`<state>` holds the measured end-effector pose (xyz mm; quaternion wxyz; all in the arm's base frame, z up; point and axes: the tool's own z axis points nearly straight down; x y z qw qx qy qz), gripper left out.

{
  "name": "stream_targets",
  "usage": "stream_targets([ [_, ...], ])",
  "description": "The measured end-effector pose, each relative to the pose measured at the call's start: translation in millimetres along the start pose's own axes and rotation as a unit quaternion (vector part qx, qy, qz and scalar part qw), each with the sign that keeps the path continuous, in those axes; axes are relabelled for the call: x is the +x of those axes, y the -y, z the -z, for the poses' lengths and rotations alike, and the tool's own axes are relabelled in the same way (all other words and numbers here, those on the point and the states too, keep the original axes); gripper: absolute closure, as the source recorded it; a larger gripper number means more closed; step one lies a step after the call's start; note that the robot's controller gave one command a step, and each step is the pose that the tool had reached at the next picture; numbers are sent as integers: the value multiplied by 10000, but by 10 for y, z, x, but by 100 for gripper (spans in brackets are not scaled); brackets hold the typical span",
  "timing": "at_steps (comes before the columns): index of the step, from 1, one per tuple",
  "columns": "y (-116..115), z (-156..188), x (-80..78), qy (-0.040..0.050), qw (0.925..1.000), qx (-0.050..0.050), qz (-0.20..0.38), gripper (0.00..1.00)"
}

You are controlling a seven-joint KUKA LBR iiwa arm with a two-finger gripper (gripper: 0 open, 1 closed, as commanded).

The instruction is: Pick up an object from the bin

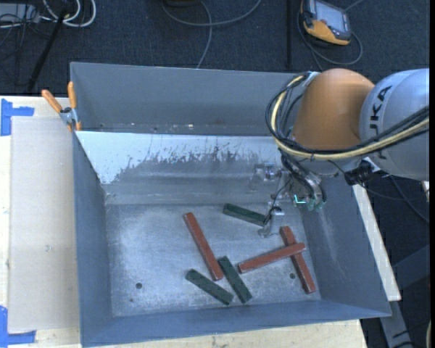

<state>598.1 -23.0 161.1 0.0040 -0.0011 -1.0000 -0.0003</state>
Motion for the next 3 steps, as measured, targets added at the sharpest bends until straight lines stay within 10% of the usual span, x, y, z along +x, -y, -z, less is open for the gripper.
stream_targets([
  [1,258,-927,-58,17,9888,-2,-1495,0],
  [2,254,-907,-70,36,9889,-3,-1483,100],
  [3,60,541,-79,85,9911,-12,-1329,100],
])
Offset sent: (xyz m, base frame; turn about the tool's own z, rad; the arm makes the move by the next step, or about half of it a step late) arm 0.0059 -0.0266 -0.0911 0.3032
